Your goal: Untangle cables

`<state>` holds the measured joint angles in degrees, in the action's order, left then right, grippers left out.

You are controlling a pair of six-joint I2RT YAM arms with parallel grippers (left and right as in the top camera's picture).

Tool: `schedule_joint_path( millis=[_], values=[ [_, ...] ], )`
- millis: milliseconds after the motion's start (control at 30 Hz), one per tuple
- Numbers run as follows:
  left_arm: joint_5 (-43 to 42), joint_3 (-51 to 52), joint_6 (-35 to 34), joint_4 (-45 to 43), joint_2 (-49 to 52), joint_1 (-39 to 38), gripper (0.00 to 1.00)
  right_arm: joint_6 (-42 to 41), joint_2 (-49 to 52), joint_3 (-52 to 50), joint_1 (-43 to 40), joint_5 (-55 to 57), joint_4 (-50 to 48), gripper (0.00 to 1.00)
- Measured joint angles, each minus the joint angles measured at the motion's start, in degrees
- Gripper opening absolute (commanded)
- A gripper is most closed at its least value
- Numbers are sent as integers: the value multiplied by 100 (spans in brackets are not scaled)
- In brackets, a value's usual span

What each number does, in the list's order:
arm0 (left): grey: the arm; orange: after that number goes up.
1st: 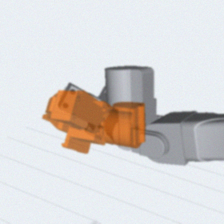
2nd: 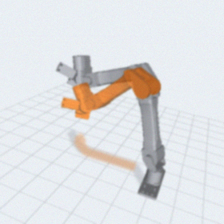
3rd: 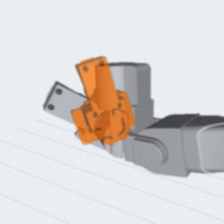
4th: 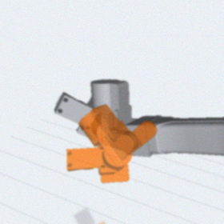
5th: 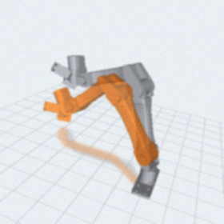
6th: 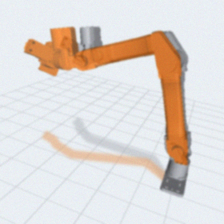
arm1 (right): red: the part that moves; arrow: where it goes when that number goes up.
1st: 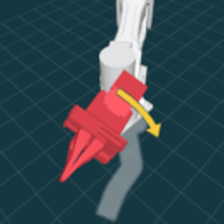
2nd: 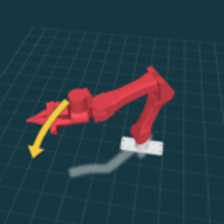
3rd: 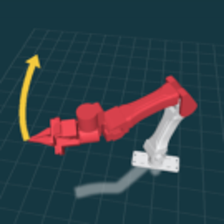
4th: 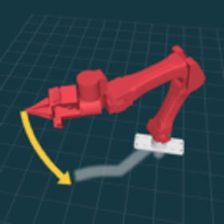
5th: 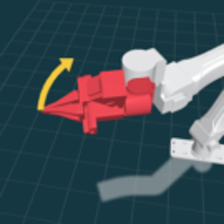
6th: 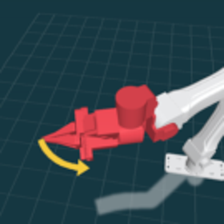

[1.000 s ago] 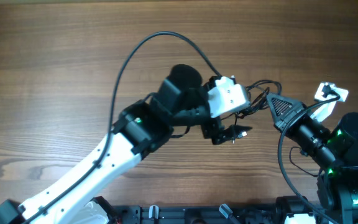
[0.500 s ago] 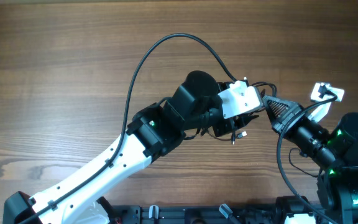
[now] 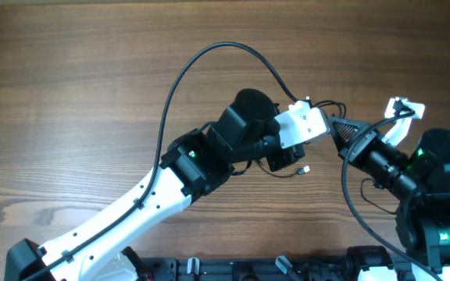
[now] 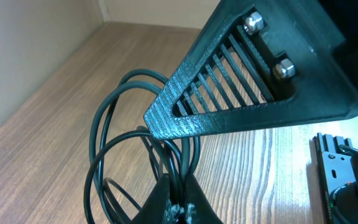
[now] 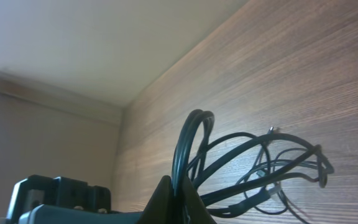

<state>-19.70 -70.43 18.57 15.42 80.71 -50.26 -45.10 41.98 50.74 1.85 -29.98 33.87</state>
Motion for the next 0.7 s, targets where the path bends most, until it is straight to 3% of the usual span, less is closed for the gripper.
schedule_joint_path(
  millis=[300, 700],
  values=[
    [55, 0, -162, -4, -72, 52, 4, 195, 120, 0, -2, 28, 109, 4],
    [-17, 0, -1303, -33, -555, 870, 4, 319, 122, 0, 0, 63, 302, 4]
  ],
)
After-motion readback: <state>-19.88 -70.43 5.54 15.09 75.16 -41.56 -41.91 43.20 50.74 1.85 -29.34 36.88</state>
